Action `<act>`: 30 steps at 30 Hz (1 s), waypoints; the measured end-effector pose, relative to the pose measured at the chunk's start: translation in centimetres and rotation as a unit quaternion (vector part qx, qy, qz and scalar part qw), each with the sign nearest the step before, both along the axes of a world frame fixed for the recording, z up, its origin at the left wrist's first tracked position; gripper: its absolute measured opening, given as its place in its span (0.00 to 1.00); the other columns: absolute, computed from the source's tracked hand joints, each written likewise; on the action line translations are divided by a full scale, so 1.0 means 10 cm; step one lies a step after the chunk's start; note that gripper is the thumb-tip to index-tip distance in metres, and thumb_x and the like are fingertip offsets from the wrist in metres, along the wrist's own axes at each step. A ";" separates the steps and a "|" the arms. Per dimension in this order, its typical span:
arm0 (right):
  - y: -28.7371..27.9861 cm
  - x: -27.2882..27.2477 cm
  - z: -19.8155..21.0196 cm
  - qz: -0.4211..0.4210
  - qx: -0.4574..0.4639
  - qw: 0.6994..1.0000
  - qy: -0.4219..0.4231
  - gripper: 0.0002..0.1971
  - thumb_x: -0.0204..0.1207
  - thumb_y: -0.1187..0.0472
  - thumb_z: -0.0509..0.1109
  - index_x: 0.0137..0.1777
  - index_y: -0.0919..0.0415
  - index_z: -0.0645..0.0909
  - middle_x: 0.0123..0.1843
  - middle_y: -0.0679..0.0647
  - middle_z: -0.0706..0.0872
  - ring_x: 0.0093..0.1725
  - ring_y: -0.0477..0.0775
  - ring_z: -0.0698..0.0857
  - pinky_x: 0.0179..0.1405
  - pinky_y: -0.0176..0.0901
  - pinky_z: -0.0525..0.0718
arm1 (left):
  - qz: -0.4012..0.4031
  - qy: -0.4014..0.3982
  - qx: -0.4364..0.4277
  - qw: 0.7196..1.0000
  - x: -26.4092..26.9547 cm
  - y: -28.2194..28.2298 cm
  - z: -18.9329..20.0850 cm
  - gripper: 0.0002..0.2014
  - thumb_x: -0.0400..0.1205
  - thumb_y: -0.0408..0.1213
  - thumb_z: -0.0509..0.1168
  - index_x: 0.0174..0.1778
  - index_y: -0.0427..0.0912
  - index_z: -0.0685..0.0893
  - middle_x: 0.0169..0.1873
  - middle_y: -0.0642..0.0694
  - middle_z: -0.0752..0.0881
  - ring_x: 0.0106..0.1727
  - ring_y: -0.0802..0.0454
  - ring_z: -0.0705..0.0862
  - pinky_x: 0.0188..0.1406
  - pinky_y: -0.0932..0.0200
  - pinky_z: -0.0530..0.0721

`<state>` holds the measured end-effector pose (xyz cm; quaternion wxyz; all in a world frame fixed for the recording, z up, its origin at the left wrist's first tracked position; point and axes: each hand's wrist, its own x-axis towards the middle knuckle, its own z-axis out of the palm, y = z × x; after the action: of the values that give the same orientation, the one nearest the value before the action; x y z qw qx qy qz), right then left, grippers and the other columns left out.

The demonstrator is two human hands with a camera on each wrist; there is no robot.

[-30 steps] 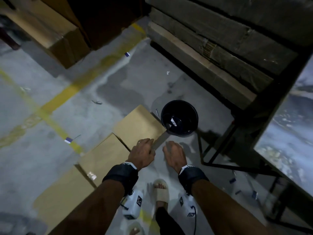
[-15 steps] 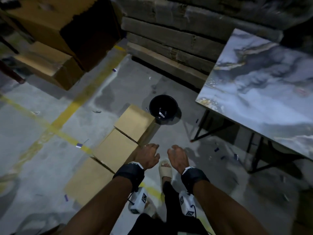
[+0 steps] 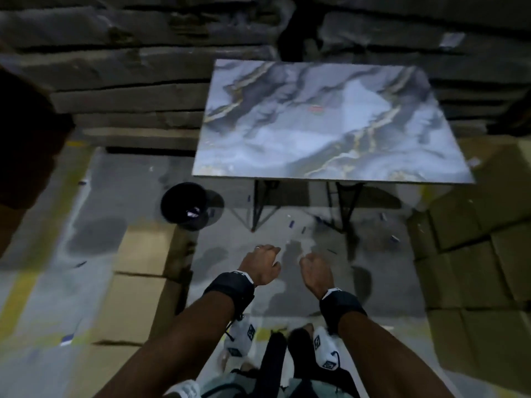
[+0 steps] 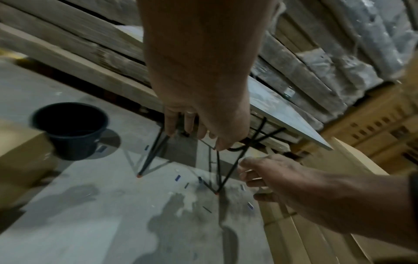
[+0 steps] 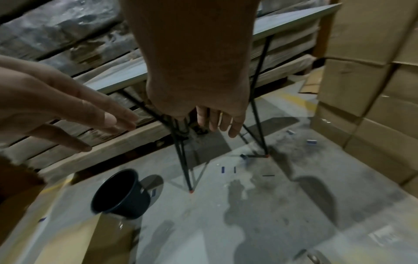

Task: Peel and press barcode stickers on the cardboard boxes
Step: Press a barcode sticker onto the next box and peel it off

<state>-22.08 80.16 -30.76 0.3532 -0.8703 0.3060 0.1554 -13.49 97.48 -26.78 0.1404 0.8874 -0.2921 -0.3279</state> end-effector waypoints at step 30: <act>-4.65 -0.69 0.55 -0.485 -0.032 0.861 -0.150 0.17 0.88 0.51 0.63 0.47 0.63 0.86 0.46 0.61 0.89 0.47 0.61 0.85 0.45 0.48 0.75 | -0.414 -0.024 -0.122 0.902 0.51 -6.08 0.39 0.28 0.81 0.52 0.55 0.70 0.39 0.81 0.67 0.35 0.83 0.68 0.33 0.81 0.68 0.39 0.79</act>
<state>-28.98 33.64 -25.31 0.3974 -0.6359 0.6372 -0.1780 -8.42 36.64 -22.85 0.0919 0.6702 -0.6741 -0.2968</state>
